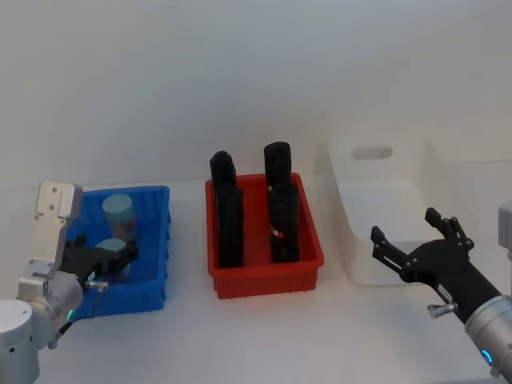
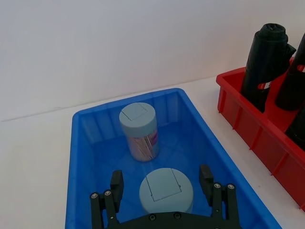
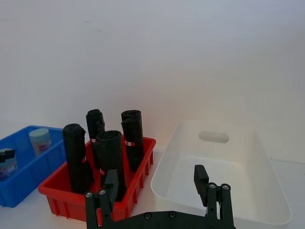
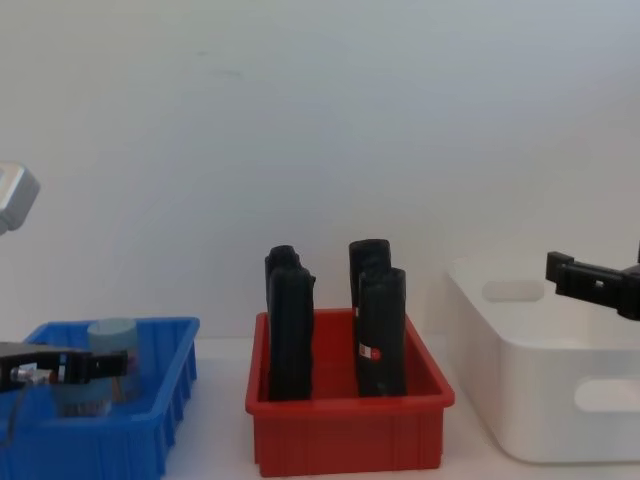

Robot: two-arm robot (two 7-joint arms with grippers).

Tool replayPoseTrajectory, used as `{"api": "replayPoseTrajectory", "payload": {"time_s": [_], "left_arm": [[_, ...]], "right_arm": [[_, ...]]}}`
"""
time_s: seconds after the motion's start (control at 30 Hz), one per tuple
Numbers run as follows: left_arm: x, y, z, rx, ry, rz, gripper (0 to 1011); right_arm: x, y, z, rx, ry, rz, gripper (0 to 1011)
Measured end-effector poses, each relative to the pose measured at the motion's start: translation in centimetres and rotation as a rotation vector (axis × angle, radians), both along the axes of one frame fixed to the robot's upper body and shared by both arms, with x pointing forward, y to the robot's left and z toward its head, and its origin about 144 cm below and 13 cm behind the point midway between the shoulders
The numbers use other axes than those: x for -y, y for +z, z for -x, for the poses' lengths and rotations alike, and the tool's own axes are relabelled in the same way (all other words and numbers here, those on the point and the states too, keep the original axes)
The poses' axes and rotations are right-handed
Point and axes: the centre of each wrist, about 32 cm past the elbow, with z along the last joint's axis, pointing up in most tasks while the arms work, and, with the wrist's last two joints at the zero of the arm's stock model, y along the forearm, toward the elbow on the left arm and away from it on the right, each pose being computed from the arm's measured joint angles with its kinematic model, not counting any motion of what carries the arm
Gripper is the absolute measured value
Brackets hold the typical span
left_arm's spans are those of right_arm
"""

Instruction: Pick the cotton swabs from the blue box and place them into the white box.

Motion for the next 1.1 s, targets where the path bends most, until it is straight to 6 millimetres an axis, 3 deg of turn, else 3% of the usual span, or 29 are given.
{"api": "replayPoseTrajectory", "payload": {"time_s": [0.27, 0.33, 0.37, 0.57, 1.1], "left_arm": [[-0.04, -0.17, -0.15, -0.014, -0.004, 0.012, 906], [-0.04, -0.21, -0.16, -0.016, -0.004, 0.014, 861], [-0.03, -0.23, -0.17, -0.018, -0.005, 0.017, 784], [0.01, -0.29, -0.16, -0.023, -0.006, 0.027, 653], [0.24, -0.2, 0.19, -0.02, -0.014, 0.04, 653]], "right_arm": [[0.0, 0.0, 0.0, 0.0, 0.0, 0.0, 1002], [0.0, 0.0, 0.0, 0.0, 0.0, 0.0, 1002], [0.0, 0.0, 0.0, 0.0, 0.0, 0.0, 1002], [0.0, 0.0, 0.0, 0.0, 0.0, 0.0, 1002], [0.0, 0.0, 0.0, 0.0, 0.0, 0.0, 1002]]}}
